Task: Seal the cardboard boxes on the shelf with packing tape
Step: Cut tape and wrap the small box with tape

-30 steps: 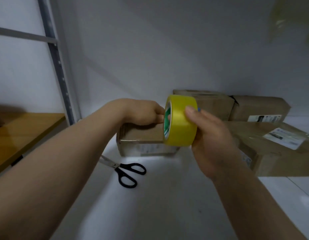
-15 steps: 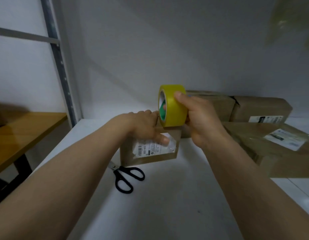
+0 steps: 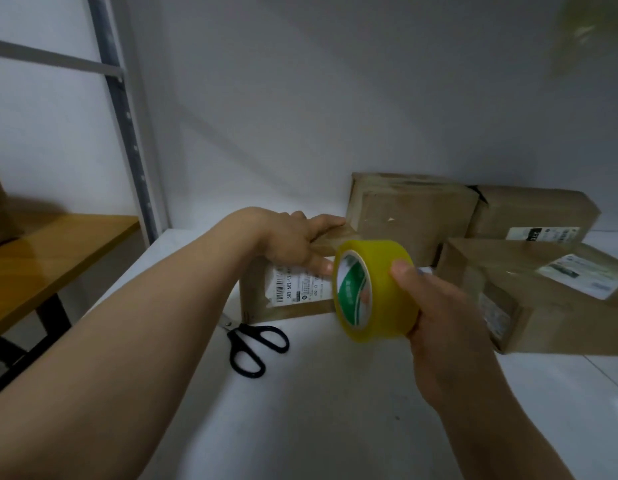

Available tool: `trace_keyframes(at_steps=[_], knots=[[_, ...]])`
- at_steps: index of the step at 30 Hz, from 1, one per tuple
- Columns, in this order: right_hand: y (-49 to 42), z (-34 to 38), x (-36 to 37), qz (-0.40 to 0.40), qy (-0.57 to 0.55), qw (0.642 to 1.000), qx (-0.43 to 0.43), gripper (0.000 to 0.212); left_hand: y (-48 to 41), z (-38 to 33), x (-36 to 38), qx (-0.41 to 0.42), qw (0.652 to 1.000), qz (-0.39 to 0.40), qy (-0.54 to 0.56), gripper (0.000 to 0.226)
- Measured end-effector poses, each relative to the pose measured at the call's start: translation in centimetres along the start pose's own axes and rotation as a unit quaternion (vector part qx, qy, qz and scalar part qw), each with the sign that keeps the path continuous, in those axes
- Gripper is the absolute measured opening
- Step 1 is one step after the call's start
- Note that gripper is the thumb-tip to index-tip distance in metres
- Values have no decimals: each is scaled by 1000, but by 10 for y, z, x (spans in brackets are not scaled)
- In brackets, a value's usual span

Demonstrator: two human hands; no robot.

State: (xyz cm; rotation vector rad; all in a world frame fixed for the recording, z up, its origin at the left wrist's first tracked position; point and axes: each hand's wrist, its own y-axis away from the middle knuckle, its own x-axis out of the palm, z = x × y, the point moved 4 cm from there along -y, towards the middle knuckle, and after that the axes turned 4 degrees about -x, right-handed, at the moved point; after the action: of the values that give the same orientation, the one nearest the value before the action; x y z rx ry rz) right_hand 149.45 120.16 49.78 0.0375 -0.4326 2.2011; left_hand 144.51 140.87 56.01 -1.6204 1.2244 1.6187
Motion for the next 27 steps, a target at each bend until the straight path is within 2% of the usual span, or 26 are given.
trace_keyframes(at_steps=[2, 5, 8, 9, 12, 14, 15, 16, 18, 20, 21, 23, 24, 25, 27], knots=[[7, -12, -1, 5, -7, 1000, 26, 74, 1, 0, -1, -1, 1000, 0, 4, 91], [10, -19, -4, 8, 11, 999, 42, 62, 1, 0, -3, 15, 1000, -1, 25, 92], [2, -9, -7, 21, 33, 999, 21, 64, 3, -1, -11, 52, 995, 25, 81, 87], [-3, -1, -7, 31, 32, 999, 0, 61, 4, -1, -16, 60, 990, 42, 122, 81], [-15, 30, -5, 74, -21, 994, -73, 25, 4, -4, -24, 86, 959, 111, 244, 39], [-25, 38, 2, 85, -44, 992, -82, 22, -2, -2, -16, 86, 947, 169, 259, 31], [-33, 33, 5, 77, -42, 994, -72, 23, -9, 2, -10, 75, 950, 173, 248, 31], [-41, 25, 8, 61, -35, 996, -55, 24, -16, 7, -5, 64, 959, 150, 233, 32], [-54, 10, 15, 31, -30, 999, -20, 31, -29, 15, 0, 36, 983, 50, 172, 32], [-67, -1, 19, 23, -28, 999, 2, 40, -33, 16, -2, 17, 993, -69, 95, 43], [-71, -4, 21, 29, -24, 999, 11, 43, -31, 15, 0, 23, 991, -83, 102, 57], [-76, -8, 23, 40, -19, 999, 15, 47, -25, 13, 12, 57, 980, -6, 191, 94], [-76, -9, 24, 43, -18, 999, 14, 49, -19, 10, 19, 71, 979, 39, 186, 111], [-76, -9, 26, 44, -17, 999, 13, 51, -13, 8, 26, 78, 988, 57, 118, 123], [-74, -7, 30, 38, -15, 999, 18, 50, -10, 4, 40, 73, 997, 1, -13, 133]])
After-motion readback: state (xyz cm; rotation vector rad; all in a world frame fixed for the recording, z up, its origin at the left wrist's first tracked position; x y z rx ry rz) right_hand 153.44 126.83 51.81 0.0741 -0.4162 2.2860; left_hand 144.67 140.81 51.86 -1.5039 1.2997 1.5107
